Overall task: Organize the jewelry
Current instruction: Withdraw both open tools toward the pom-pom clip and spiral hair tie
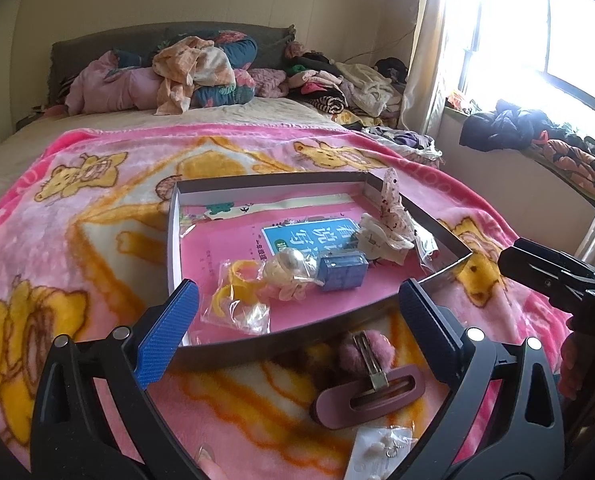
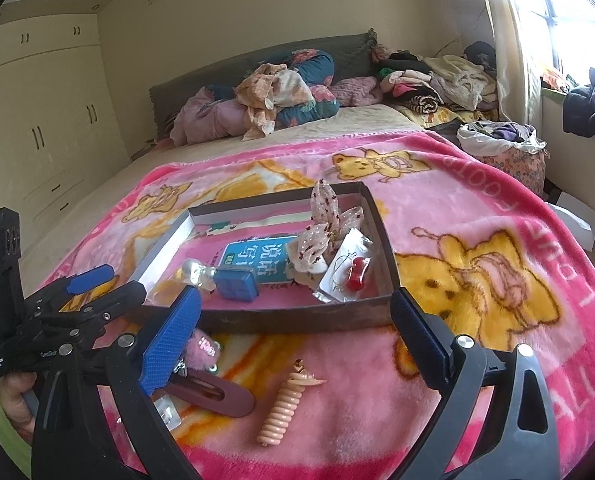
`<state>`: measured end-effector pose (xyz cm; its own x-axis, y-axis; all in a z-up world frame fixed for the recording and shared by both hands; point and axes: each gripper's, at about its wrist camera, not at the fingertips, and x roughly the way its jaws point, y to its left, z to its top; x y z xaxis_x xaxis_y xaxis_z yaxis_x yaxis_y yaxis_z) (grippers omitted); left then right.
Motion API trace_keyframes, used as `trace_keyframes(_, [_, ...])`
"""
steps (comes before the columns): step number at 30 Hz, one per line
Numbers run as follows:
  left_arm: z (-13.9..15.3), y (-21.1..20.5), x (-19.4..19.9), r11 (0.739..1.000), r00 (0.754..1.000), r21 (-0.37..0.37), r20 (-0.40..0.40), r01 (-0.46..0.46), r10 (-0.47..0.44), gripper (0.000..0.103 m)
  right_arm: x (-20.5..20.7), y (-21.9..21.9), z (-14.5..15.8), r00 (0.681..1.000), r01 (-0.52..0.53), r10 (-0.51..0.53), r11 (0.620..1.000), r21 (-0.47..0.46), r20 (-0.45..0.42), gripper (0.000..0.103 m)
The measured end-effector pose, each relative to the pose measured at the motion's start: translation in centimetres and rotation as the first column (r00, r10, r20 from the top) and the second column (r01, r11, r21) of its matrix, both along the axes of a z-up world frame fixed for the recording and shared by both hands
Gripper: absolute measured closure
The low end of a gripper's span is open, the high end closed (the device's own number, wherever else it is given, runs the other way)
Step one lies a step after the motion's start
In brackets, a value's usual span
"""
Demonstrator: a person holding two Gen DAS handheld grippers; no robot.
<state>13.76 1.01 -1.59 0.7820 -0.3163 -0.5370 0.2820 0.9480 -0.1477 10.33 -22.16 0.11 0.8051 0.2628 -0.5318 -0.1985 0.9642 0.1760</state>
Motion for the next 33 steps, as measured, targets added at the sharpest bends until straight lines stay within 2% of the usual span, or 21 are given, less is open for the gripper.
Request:
trace_keyframes(22, [-1.0, 0.5, -2.6, 1.0, 1.0, 0.02, -0.013, 0.015, -0.014, 0.012, -1.9, 1.1, -1.5, 0.999, -0.037, 0.036, 0.999, -0.024, -0.037, 0.01])
trace_keyframes(33, [-2.3, -0.2, -3.8, 0.998, 0.998, 0.032, -0.043, 0.055, -0.053, 0.012, -2.8, -0.3, -3.1, 0.996, -0.02, 0.015, 0.998, -0.053, -0.082, 0.01])
